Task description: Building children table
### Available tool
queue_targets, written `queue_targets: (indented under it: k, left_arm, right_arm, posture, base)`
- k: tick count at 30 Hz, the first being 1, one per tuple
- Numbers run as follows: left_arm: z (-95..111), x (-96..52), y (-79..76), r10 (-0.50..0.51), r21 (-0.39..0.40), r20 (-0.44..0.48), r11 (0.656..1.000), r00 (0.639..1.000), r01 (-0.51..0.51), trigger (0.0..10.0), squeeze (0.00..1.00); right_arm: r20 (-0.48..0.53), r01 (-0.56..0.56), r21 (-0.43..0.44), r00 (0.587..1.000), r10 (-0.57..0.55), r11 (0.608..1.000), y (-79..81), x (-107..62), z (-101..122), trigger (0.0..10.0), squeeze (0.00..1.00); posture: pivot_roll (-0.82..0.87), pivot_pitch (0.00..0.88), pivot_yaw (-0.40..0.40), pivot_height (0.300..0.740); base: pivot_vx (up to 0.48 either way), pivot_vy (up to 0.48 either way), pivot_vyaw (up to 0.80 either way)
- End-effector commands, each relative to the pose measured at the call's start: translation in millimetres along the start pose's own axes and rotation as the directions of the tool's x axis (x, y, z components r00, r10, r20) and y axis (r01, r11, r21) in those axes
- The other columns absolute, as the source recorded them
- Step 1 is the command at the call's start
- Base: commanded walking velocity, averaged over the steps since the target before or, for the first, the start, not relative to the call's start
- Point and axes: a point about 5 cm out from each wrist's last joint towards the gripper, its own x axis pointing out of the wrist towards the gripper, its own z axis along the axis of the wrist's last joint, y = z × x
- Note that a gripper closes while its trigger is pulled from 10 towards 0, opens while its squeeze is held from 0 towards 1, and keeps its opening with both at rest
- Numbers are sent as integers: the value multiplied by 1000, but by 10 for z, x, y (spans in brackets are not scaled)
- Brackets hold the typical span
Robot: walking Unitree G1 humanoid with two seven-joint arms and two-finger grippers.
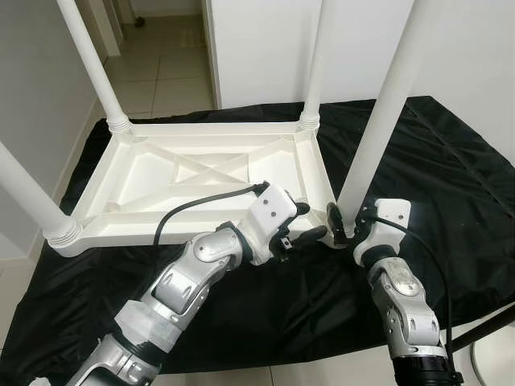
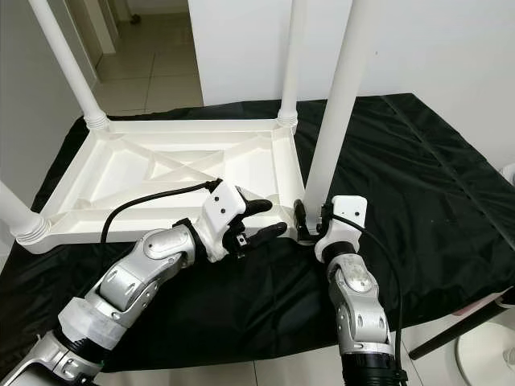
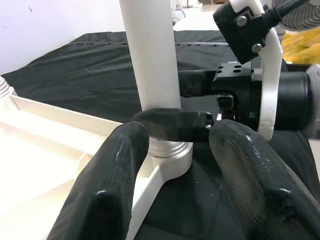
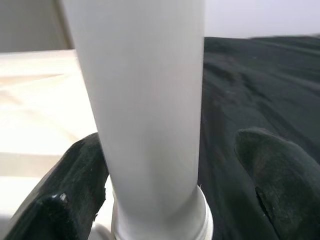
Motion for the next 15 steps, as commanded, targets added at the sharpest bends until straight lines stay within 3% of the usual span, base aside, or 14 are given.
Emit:
queue_targets:
  k: [1, 9, 10, 14, 15]
  left_arm:
    - [-20, -16, -27, -110, 7, -16, 994, 994, 110, 10000, 0]
    - [-28, -34, -57, -123, 11, -22, 992, 992, 123, 10000, 0]
    - [-26, -39, -67, -126, 11, -22, 992, 992, 126, 10000, 0]
    - [-23, -43, -73, -124, 12, -23, 992, 992, 125, 10000, 0]
    - [-20, -43, -68, -121, 12, -22, 993, 992, 121, 10000, 0]
  right_arm:
    - [8, -72, -13, 997, 72, 997, 7, 36, 11, 10000, 0]
    - [-5, -204, -61, 979, 204, 977, -38, 154, 42, 10000, 0]
    - [-16, -242, -69, 970, 241, 968, -44, 199, 40, 9176, 0]
    - [-34, -296, -77, 955, 294, 952, -58, 272, 32, 8745, 0]
    - [-42, -314, -77, 949, 311, 946, -65, 306, 24, 4980, 0]
  posture:
    - [-161, 0, 69, 740]
    - [-139, 0, 66, 740]
    - [-135, 0, 65, 740]
    - [-125, 0, 61, 740]
    - [-119, 0, 58, 740]
  base:
    - [0, 0, 0]
    - [0, 0, 0]
    - [0, 0, 0]
    - [0, 0, 0]
    - [0, 0, 0]
